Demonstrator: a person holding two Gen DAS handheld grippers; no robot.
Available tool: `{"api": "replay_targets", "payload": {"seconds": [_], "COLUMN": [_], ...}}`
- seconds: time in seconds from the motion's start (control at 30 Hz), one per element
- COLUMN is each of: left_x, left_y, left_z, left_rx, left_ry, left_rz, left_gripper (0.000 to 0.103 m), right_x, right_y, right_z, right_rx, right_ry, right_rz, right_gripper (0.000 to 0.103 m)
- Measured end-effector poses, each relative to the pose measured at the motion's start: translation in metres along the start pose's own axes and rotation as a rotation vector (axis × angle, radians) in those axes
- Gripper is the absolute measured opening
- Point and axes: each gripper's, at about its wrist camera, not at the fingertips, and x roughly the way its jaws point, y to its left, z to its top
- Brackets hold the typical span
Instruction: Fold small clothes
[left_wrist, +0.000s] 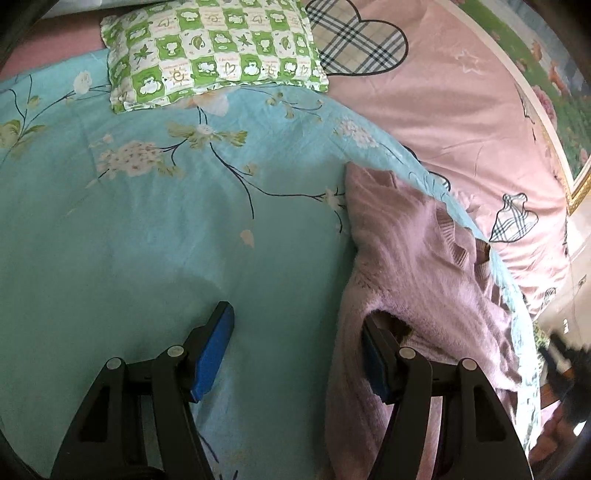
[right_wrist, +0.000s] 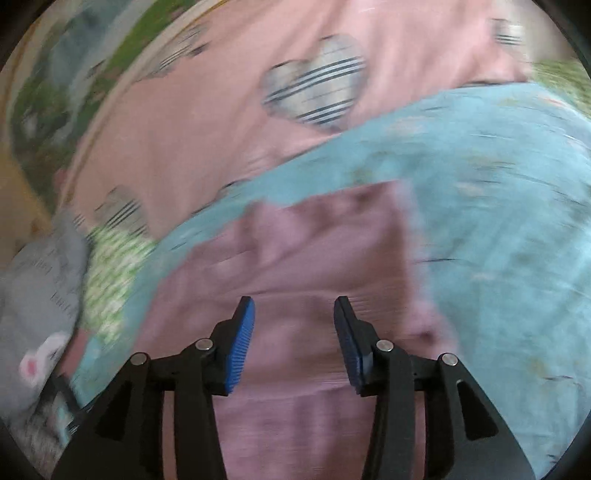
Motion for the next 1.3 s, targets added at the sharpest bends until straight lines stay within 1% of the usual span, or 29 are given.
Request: {"api": "replay_targets", "payload": {"seconds": [0.03,0.07,0.13,0.23,0.27,0.3,0.4,0.43,0.53,0.63,0.7,0.73,0.77,0.8,0.83,0.87,0.9,0.97,1.03,1.1,1.17,1.2,1.23,1.27,1.3], "left_x": [0.000,-0.001,-0.001,-0.002,-0.002,-0.002,-0.001,-0.001,0.000,0.000,-0.002,-0.002,-0.003,-0.003,-0.003,-0.004,-0.005,-0.006,-0.007,-0.007,-0.009,-0.010,-0.012,-0.016,-0.023], "left_y": [-0.001,-0.001,0.000,0.005,0.006,0.008,0.011,0.011,0.012,0.013,0.015,0.016,0.019,0.022,0.024,0.025,0.027,0.034,0.042,0.048,0.044,0.039,0.034,0.027,0.020], "left_z": [-0.001,-0.002,-0.003,-0.001,-0.001,0.000,0.001,0.001,0.001,0.002,0.002,0.002,0.002,0.002,0.001,0.001,0.001,0.001,0.000,0.000,0.000,0.000,-0.001,-0.002,-0.005], "left_rx": [0.009,0.016,0.018,0.010,0.010,0.004,0.002,0.001,-0.015,-0.026,-0.033,-0.043,-0.058,-0.076,-0.087,-0.098,-0.114,-0.154,-0.187,-0.208,-0.184,-0.157,-0.130,-0.094,-0.060], "left_ry": [0.001,0.002,0.005,0.011,0.012,0.015,0.021,0.021,0.020,0.029,0.029,0.027,0.023,0.019,0.014,0.009,0.005,0.003,0.005,0.006,0.014,0.025,0.039,0.051,0.058], "left_rz": [0.002,0.001,-0.004,-0.029,-0.040,-0.053,-0.070,-0.073,-0.091,-0.099,-0.110,-0.117,-0.127,-0.137,-0.142,-0.143,-0.144,-0.142,-0.158,-0.188,-0.176,-0.157,-0.143,-0.129,-0.111], "left_gripper": [0.066,0.066,0.066,0.066,0.066,0.066,0.066,0.066,0.066,0.066,0.066,0.066,0.065,0.064,0.062,0.060,0.058,0.043,0.036,0.036,0.036,0.037,0.041,0.049,0.054], "right_x": [0.010,0.026,0.065,0.117,0.140,0.155,0.203,0.214,0.257,0.298,0.314,0.318,0.319,0.320,0.320,0.320,0.322,0.332,0.334,0.320,0.292,0.271,0.252,0.221,0.203], "right_y": [0.018,0.039,0.081,0.140,0.161,0.173,0.211,0.219,0.241,0.246,0.246,0.247,0.249,0.250,0.252,0.253,0.253,0.253,0.249,0.245,0.239,0.234,0.230,0.221,0.214], "right_z": [0.003,0.006,0.011,0.011,0.012,0.015,0.024,0.024,0.022,0.012,0.007,0.002,0.000,-0.001,0.001,0.003,0.004,-0.001,-0.005,-0.001,0.005,0.007,0.008,0.007,0.005], "right_rx": [-0.047,-0.092,-0.159,-0.294,-0.320,-0.329,-0.387,-0.409,-0.477,-0.506,-0.533,-0.560,-0.571,-0.561,-0.550,-0.527,-0.511,-0.488,-0.449,-0.412,-0.371,-0.351,-0.337,-0.316,-0.302], "right_ry": [0.029,0.072,0.182,0.309,0.359,0.385,0.442,0.453,0.511,0.585,0.611,0.604,0.592,0.578,0.555,0.512,0.494,0.482,0.498,0.490,0.466,0.443,0.421,0.388,0.366], "right_rz": [0.034,0.095,0.210,0.269,0.313,0.333,0.358,0.351,0.306,0.250,0.206,0.190,0.192,0.216,0.232,0.249,0.249,0.225,0.233,0.225,0.239,0.259,0.279,0.305,0.311], "right_gripper": [0.046,0.047,0.049,0.049,0.049,0.049,0.049,0.049,0.049,0.049,0.049,0.038,0.022,0.005,0.005,0.005,0.005,0.005,0.008,0.009,0.012,0.015,0.025,0.032,0.050]}}
